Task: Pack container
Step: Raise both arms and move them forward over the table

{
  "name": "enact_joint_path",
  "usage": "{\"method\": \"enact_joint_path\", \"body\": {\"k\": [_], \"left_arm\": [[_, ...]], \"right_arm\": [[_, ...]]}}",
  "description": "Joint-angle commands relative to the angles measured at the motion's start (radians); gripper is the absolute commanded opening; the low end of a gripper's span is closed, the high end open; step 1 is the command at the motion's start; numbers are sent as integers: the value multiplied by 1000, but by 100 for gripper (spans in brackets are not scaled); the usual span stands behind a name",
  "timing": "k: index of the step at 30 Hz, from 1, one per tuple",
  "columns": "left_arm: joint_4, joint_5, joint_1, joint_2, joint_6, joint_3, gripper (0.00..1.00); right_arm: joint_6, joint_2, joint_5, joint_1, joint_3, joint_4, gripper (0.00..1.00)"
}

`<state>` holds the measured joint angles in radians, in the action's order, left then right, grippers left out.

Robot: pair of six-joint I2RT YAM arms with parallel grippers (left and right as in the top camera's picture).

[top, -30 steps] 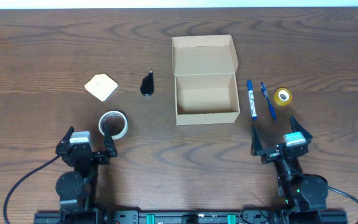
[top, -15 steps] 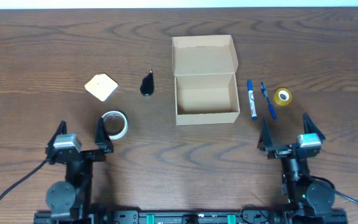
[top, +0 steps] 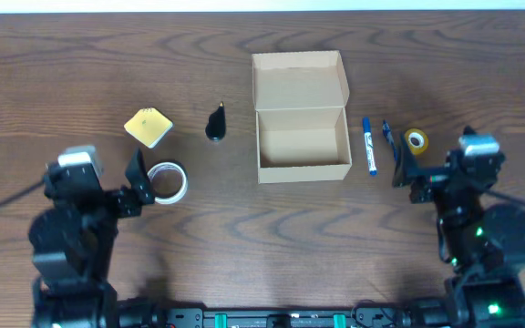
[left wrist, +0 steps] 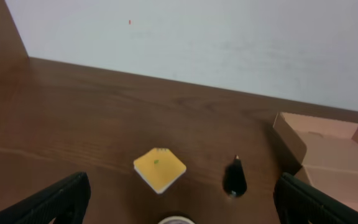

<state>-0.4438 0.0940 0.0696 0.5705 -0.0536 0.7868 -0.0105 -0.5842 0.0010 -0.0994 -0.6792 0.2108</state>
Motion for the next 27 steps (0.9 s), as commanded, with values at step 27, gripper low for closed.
{"method": "enact_joint_path", "body": {"k": [27], "left_arm": [[-329,121,3,319,84,568,95]], "right_arm": [[-5,-254,-170,-5,-455,397,99]]}}
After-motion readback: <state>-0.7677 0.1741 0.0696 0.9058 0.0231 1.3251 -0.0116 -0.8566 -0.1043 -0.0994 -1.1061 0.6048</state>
